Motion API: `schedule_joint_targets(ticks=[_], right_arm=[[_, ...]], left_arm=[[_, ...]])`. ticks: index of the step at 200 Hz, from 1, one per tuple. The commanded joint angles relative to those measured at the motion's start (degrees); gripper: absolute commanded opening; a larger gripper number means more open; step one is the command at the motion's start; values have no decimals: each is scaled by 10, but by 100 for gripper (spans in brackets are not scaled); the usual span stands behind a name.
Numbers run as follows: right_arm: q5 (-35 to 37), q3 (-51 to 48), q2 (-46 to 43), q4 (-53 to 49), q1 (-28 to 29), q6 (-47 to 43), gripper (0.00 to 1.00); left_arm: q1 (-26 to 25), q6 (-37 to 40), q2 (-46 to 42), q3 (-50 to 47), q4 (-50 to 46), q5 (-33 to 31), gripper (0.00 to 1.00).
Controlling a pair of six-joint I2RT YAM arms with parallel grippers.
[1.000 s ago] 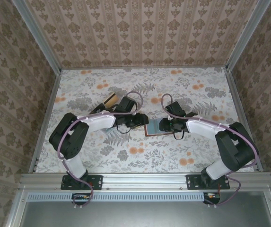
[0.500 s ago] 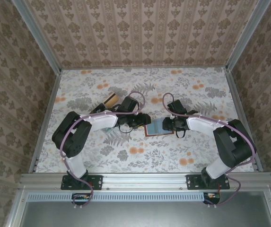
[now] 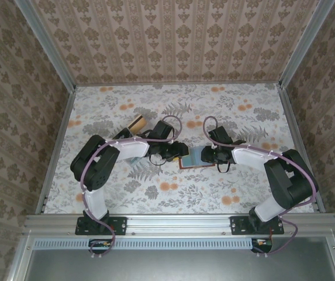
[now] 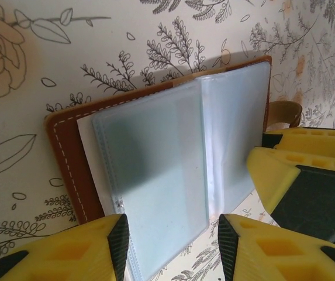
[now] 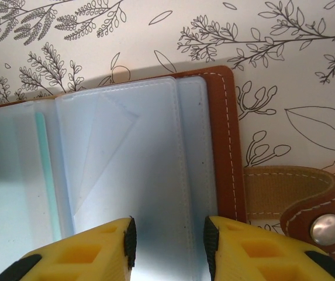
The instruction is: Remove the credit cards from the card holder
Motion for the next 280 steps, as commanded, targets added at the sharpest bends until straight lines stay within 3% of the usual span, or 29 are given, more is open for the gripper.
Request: schedule_joint_targets(ticks=[1,73,145,204,248,280], right_arm=[[-16,-18,4,-20,0,14,40],[-17,-23,4,-15,0,16,41],[-17,-25,7,-13,0,17,41],[-22,-24,9,-12,0,18,41],[-24,-23,9,-11,0,20,41],[-25,-24,9,-10,0,20,41]], left_arm=[[-4,-4,11,23,-13,7,47],[-4,-7,33,32,-20,13,47],[-6,-3,4,22,-53,-19,46],[-9,-7,34,34,-44,3,46],[-14,-5,46,51,-5,39,57],[-17,-5,44,57,12,50,57]])
